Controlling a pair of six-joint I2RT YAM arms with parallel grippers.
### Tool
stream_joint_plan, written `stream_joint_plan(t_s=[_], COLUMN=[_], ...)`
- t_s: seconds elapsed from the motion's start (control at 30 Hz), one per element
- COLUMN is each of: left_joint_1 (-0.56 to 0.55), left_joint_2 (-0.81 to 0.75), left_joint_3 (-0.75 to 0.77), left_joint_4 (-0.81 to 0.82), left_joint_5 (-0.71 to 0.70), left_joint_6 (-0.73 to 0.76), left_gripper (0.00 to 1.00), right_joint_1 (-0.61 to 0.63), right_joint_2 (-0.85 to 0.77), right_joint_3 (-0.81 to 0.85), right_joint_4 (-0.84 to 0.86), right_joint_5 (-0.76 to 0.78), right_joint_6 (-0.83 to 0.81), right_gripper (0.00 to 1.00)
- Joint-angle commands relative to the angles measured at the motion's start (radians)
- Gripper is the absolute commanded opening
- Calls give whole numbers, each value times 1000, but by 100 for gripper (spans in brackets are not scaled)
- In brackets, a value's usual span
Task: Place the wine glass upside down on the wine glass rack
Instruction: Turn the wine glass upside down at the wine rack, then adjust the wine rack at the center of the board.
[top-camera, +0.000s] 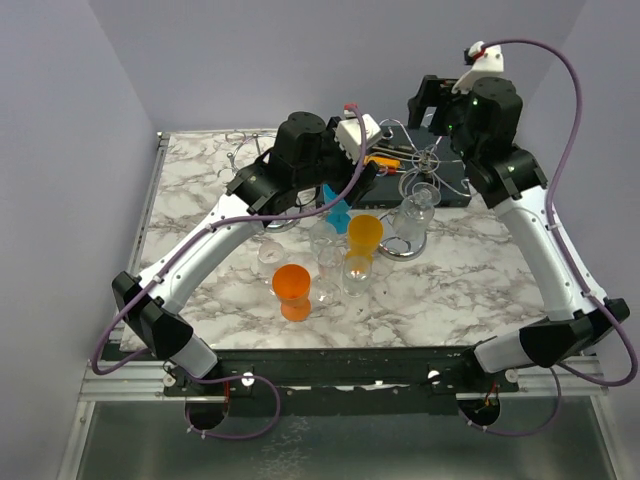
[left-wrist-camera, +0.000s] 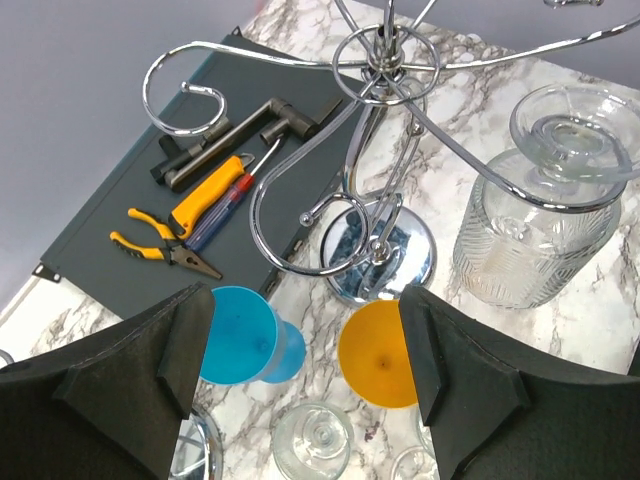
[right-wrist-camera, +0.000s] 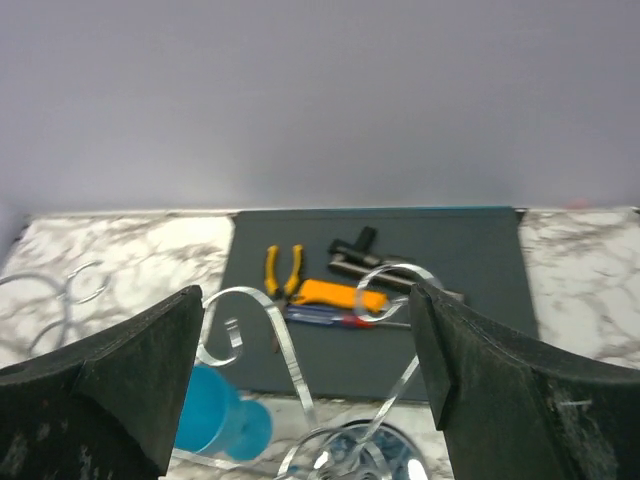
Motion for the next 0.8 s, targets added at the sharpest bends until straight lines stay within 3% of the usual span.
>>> stream_joint_plan(t_s=[0.0,0.27,0.77], left_joint_1=[-8,-9,-20], left_joint_2=[-13,8,72], left_joint_3=[-11,11,62], left_joint_4=[-3,17,26], left_joint_5=[-25,-35,-46], left_joint_6=[17,36,64], left_gripper=[83,82,78], right_joint_1=[-126,-354,-413], right_joint_2=[34,-53,-97], right_joint_3=[44,-115,-258], right_joint_4=[9,-4,-38], right_joint_5=[-79,-214,-315], right_joint_6=[-23,56,59], right_gripper=[89,76,64])
